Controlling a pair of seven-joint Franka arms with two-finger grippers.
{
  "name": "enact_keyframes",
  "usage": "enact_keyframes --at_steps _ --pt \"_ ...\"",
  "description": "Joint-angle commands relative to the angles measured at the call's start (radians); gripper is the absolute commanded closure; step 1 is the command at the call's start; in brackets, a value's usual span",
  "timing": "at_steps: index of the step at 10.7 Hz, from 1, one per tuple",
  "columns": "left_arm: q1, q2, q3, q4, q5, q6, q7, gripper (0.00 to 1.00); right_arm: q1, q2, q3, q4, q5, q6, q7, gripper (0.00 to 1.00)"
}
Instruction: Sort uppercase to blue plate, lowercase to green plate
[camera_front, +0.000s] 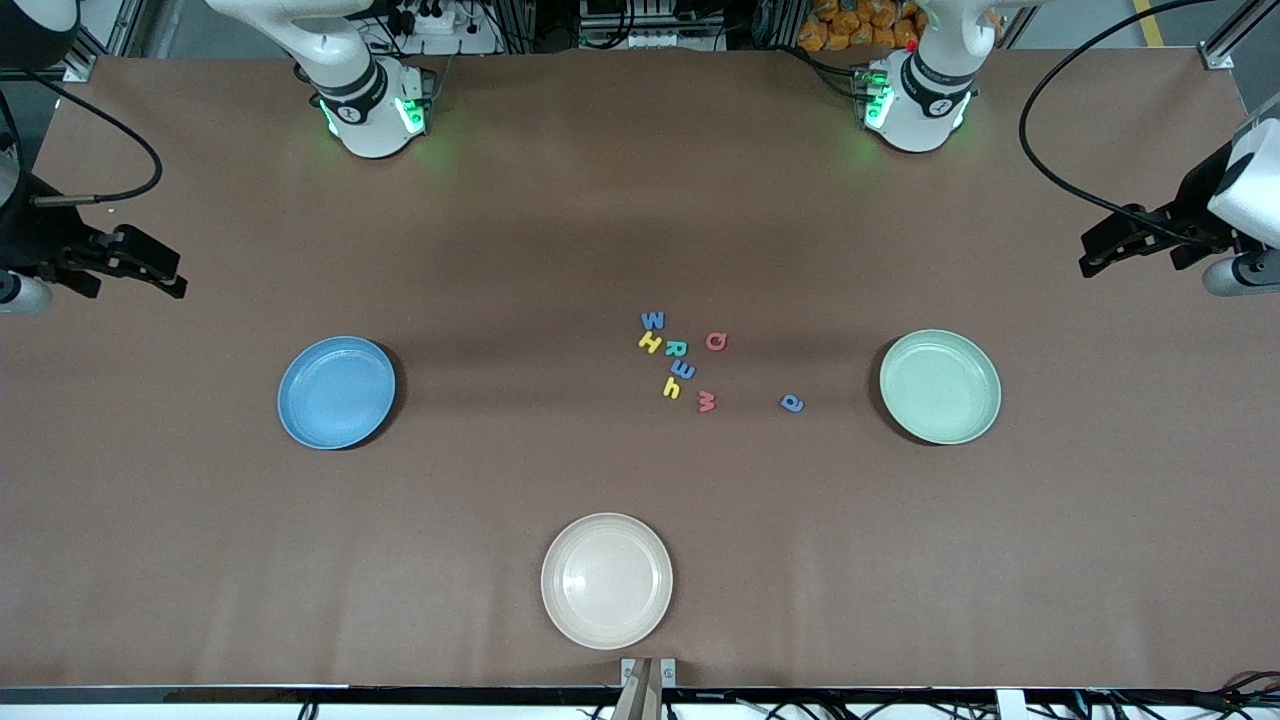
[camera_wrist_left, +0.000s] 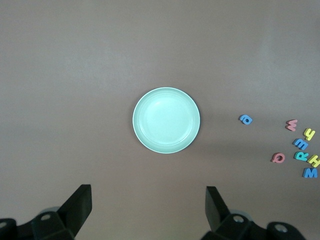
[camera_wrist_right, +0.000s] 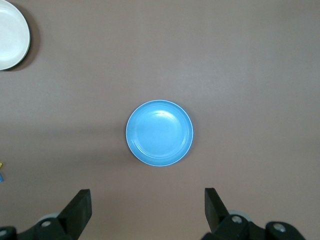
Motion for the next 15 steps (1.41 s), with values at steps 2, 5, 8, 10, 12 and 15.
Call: enact_keyframes --at_steps 2,5,8,10,12,15 --pt "0.005 -0.002 -0.009 0.013 0.033 -0.015 -0.007 0.0 0.003 -0.025 -0.006 -0.026 0.013 0.008 -0.01 0.0" --pt "0.005 -0.002 -0.009 0.013 0.034 -0.015 -0.012 0.0 0.003 -0.024 -0.006 -0.025 0.013 0.008 -0.01 0.0" --pt "0.005 -0.003 -0.009 0.013 0.032 -0.015 -0.015 0.0 0.003 -0.019 -0.006 -0.025 0.013 0.009 -0.01 0.0" --pt "0.005 -0.002 -0.009 0.012 0.027 -0.015 -0.016 0.0 0.004 -0.016 -0.005 -0.025 0.013 0.009 -0.01 0.0" --pt "0.005 -0.002 -0.009 0.009 0.023 -0.015 -0.022 0.0 0.01 -0.014 -0.002 -0.022 0.013 0.008 -0.007 0.0" --pt "0.002 0.024 -0.012 -0.002 0.017 0.014 -0.102 0.0 0.032 -0.004 0.015 -0.014 0.014 0.009 0.007 0.0"
